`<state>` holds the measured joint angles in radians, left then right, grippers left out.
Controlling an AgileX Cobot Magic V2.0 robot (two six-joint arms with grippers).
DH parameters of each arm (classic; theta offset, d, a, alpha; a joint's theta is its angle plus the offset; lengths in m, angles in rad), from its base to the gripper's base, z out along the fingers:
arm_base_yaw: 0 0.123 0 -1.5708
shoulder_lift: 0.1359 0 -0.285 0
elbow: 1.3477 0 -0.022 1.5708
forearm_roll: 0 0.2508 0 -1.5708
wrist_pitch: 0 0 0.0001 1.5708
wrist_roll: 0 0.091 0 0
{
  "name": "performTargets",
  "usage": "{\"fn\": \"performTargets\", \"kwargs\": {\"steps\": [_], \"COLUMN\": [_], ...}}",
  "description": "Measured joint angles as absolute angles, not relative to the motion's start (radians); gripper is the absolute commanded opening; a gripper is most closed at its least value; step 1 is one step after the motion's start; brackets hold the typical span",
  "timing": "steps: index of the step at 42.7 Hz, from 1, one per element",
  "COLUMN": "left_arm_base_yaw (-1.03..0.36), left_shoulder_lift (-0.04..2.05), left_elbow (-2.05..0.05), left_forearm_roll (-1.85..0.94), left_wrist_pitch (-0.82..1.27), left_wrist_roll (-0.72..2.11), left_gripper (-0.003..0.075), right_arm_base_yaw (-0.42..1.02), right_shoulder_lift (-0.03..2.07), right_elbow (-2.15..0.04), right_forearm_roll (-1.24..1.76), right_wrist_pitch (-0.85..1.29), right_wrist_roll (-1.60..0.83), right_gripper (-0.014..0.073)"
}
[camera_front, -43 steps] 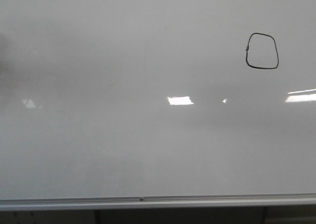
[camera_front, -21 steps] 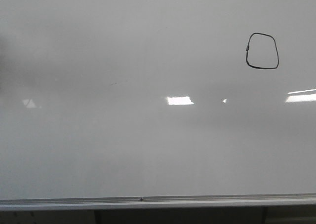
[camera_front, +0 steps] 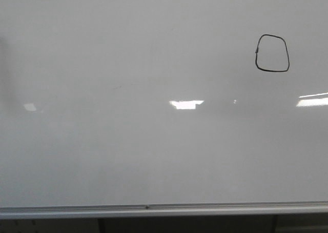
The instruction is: Write number 0 on whiteboard
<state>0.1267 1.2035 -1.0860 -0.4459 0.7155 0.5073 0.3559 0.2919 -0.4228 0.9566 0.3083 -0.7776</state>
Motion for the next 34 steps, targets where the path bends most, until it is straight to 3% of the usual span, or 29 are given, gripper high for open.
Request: {"fn": "performTargets", "kwargs": {"steps": [6, 17, 34], "left_arm_base_yaw": [0.127, 0.127, 0.127], "left_shoulder_lift": [1.121, 1.022, 0.817], "left_elbow": [-1.086, -1.086, -1.018], "left_forearm_roll": [-0.497, -0.554, -0.738], "left_wrist_pitch": [0.765, 0.832, 0.838], "left_wrist_roll": [0.519, 0.523, 0.708], "left_gripper": [0.0438, -0.0021, -0.0019], "right_arm_base_yaw": [0.356, 0.356, 0.356], "right_shoulder_lift": [0.292, 0.292, 0.292], "right_elbow": [-0.423, -0.423, -0.423], "right_forearm_roll": [0.964, 0.973, 0.973], "right_wrist_pitch": [0.210, 0.113, 0.111], "right_wrist_roll": [-0.778, -0.778, -0.778], "right_gripper": [-0.0069, -0.0069, -0.0069]}}
